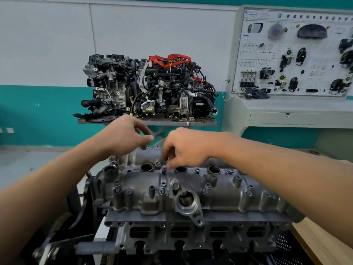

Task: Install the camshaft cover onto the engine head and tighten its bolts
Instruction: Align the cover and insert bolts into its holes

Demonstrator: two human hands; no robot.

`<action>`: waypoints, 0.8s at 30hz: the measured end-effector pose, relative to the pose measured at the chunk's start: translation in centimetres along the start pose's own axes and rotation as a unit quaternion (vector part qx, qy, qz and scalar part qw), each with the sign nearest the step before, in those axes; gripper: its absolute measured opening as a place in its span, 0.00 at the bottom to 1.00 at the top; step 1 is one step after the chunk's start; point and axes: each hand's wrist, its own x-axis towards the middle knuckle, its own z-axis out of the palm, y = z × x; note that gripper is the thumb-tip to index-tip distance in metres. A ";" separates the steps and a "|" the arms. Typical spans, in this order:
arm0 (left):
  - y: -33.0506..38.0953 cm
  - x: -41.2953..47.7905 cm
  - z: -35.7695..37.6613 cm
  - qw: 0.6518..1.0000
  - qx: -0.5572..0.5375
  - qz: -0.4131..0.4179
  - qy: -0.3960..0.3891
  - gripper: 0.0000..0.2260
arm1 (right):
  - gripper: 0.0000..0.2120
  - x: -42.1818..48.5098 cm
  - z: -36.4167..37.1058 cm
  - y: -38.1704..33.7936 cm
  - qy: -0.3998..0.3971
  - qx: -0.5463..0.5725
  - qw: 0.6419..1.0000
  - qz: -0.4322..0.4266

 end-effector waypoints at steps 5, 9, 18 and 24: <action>-2.8 -1.6 0.2 0.991 0.125 -0.035 0.032 0.03 | 0.08 1.6 1.2 -0.7 -0.062 -0.066 0.996 -0.010; -3.7 -2.2 0.4 0.993 0.073 -0.076 0.060 0.03 | 0.14 2.4 1.6 -1.2 -0.074 -0.120 0.990 0.007; -3.0 -1.9 -0.3 0.996 -0.008 -0.087 0.018 0.10 | 0.15 3.1 0.4 -1.2 -0.107 -0.121 0.986 0.036; -3.3 -2.0 -0.5 0.992 -0.049 -0.106 -0.053 0.15 | 0.22 3.2 1.7 -1.7 -0.084 -0.139 0.985 0.056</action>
